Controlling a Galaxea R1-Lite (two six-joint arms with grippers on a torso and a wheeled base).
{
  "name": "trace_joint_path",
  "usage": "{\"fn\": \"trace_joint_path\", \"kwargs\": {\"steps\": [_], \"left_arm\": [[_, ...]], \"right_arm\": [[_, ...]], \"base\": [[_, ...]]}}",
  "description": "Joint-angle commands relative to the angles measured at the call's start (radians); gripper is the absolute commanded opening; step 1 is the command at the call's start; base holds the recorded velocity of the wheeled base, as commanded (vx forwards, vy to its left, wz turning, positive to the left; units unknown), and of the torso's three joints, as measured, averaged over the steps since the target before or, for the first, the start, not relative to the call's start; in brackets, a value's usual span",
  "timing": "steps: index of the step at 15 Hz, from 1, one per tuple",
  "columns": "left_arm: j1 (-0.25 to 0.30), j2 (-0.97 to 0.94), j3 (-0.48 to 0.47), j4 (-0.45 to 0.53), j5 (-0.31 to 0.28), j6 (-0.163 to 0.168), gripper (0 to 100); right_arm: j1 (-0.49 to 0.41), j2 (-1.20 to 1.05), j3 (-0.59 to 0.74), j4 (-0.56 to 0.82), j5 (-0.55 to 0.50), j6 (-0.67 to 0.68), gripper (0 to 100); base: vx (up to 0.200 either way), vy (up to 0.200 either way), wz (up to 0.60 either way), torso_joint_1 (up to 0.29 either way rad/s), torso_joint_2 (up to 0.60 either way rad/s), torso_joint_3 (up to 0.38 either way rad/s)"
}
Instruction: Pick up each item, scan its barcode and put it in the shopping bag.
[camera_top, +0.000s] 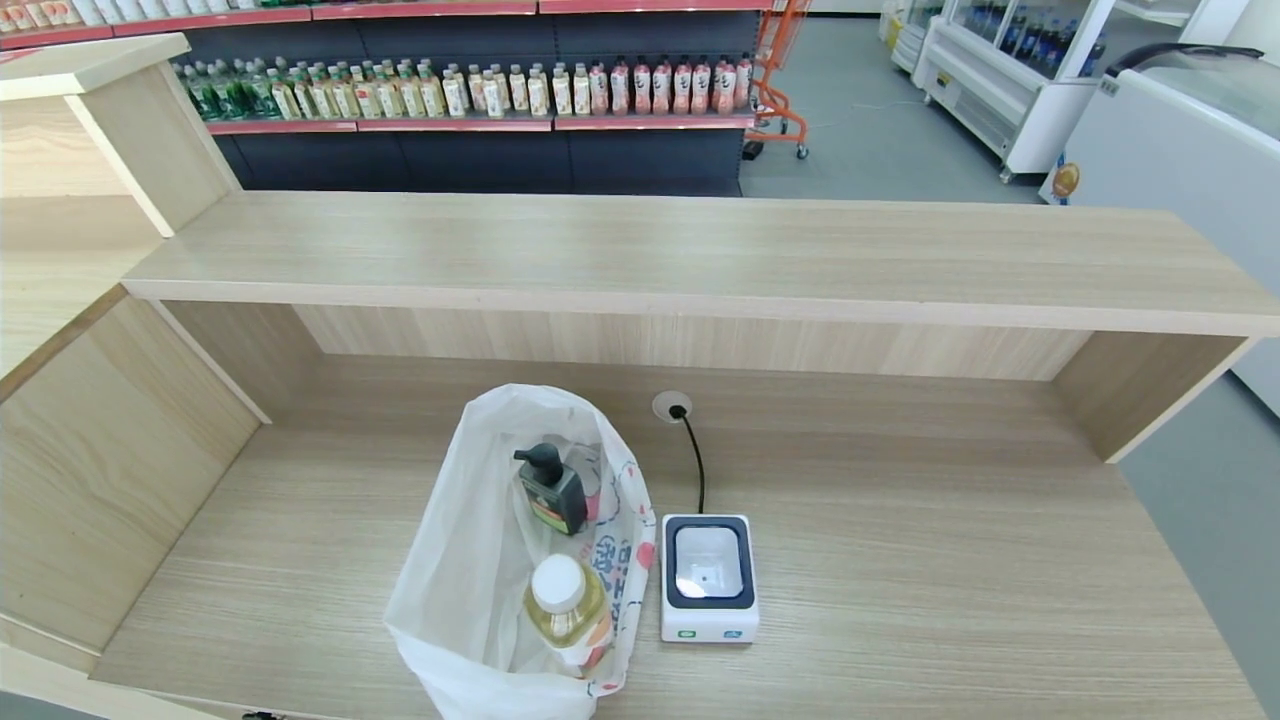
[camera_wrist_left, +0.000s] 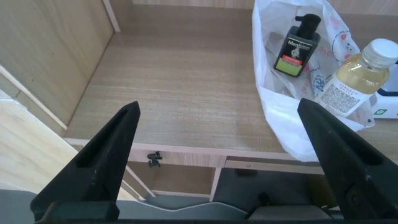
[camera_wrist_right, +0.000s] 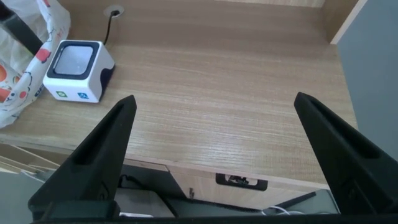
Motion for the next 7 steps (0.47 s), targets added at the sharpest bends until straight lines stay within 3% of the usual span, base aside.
{"fn": "trace_joint_path", "kwargs": {"steps": [1,7], "left_arm": [[-0.002,0.000,0.000,0.000,0.000,0.000,100],[0.000,0.000,0.000,0.000,0.000,0.000,100]], "right_arm": [[0.000,0.001,0.000,0.000,0.001,-0.002,100],[0.000,0.001,0.000,0.000,-0.002,0.004,100]], "base": [[0.000,0.000,0.00,0.000,0.00,0.000],[0.000,0.000,0.00,0.000,0.00,0.000]]}}
